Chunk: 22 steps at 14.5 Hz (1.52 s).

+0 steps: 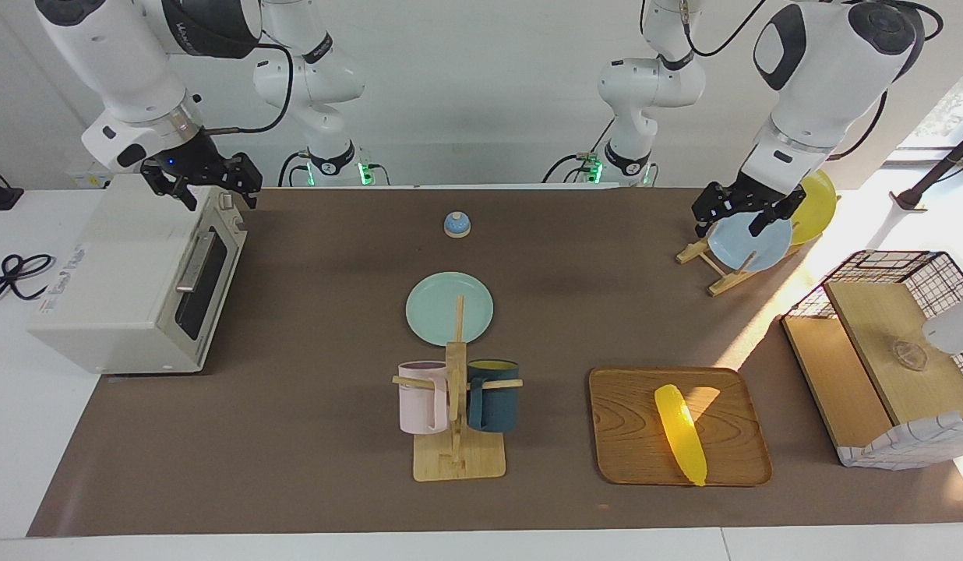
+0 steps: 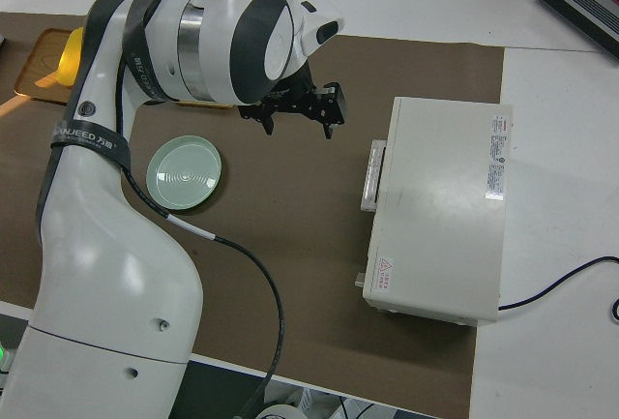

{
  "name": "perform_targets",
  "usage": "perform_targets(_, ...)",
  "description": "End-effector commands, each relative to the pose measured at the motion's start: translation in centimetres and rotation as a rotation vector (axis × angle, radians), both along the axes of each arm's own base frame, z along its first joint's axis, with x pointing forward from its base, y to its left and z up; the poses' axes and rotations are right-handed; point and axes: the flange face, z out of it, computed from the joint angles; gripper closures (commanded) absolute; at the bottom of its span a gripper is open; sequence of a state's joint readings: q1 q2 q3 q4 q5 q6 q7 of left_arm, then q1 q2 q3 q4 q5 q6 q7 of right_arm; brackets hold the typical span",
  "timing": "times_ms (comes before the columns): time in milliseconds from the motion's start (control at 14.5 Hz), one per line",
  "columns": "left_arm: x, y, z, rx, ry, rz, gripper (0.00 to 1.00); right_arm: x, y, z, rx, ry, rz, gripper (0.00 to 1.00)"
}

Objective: Put corn in oven
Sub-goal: 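Reach the left gripper toward the yellow corn on the wooden tray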

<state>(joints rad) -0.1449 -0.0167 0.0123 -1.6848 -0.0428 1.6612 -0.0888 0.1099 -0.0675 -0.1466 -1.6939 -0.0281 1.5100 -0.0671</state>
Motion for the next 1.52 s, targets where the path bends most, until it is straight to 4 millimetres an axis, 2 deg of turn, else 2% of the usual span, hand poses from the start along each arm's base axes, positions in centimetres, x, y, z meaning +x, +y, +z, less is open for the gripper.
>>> perform_targets(0, 0.3, 0.1, 0.5, 0.014, -0.018, -0.011, 0.0, 0.4, -0.1, 0.2, 0.02, -0.004, -0.009, 0.0)
perform_targets(484, 1.0, -0.2, 0.8, 0.002, -0.089, 0.0, 0.0, 0.4, 0.0, 0.2, 0.02, -0.004, -0.007, 0.0)
perform_targets(691, 1.7, -0.2, 0.1, -0.004, -0.079, 0.004, 0.0, 0.4, -0.1, 0.2, 0.02, -0.004, -0.009, 0.0)
perform_targets(829, 4.4, -0.7, -1.5, 0.001, -0.054, 0.001, 0.0, 0.4, 0.0, 0.2, 0.02, -0.004, -0.007, 0.0)
perform_targets(899, 6.7, -0.9, -2.8, 0.004, -0.034, 0.0, 0.0, 0.4, -0.1, 0.2, 0.018, -0.004, -0.007, 0.0)
perform_targets(1106, 13.7, -2.0, -8.9, 0.002, 0.011, -0.001, 0.0, 0.4, -0.1, 0.2, 0.02, -0.004, -0.009, 0.0)
perform_targets(1244, 16.3, -2.6, -13.0, 0.001, -0.007, -0.006, 0.0, 0.4, 0.0, 0.2, 0.018, -0.004, -0.006, 0.0)
perform_targets(1382, 18.5, -4.5, -17.5, -0.022, -0.026, -0.026, 0.0, 0.4, -0.3, -0.1, 0.021, -0.008, -0.003, 0.0)
perform_targets(1452, 19.3, -4.5, -19.2, -0.025, -0.034, -0.024, 0.0, 0.3, -0.2, -0.4, 0.023, -0.019, 0.01, 0.0)
